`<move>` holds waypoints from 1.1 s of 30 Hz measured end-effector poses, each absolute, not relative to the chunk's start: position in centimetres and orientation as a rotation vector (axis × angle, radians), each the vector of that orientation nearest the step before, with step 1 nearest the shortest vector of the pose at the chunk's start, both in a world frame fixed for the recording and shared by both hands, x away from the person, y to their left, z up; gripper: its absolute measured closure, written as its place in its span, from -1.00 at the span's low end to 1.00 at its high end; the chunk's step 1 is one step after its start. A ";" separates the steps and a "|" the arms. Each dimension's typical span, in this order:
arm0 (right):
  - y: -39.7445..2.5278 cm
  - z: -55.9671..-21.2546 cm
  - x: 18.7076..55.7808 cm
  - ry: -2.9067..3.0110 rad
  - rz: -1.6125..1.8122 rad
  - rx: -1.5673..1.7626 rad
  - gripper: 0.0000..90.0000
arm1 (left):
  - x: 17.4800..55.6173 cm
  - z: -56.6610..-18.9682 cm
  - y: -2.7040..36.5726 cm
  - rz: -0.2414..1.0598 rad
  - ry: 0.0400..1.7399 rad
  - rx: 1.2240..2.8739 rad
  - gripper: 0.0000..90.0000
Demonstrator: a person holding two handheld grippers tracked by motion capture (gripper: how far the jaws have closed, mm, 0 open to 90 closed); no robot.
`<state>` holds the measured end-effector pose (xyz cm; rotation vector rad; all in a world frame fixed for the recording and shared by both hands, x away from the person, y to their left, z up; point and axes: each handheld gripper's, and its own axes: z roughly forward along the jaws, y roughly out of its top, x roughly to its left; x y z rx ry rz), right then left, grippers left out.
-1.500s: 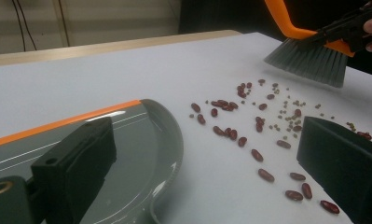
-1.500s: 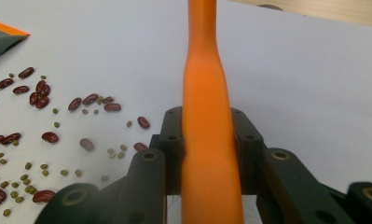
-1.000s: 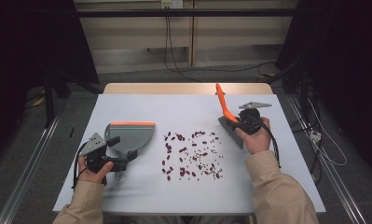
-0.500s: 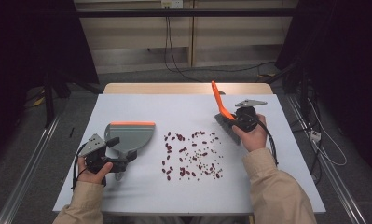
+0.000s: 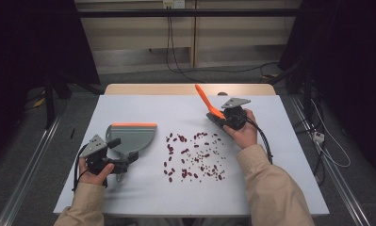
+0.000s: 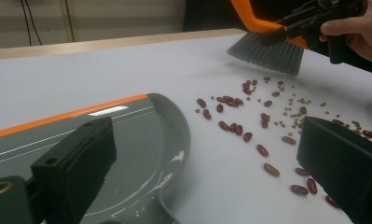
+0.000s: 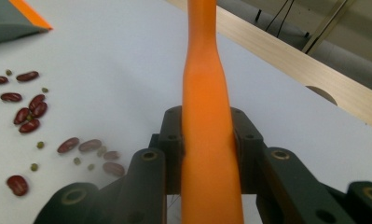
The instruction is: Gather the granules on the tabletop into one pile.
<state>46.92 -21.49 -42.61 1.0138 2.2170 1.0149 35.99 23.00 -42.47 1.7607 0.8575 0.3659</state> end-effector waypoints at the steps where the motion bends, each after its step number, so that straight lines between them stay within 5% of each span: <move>1: -21.4 -42.9 47.0 2.231 0.997 0.986 0.58 | 36.0 -42.5 23.0 0.367 0.858 1.762 -0.90; 33: -20.1 -41.7 41.3 2.456 1.134 0.619 0.59 | 35.9 -42.3 22.9 0.390 0.852 1.763 -0.90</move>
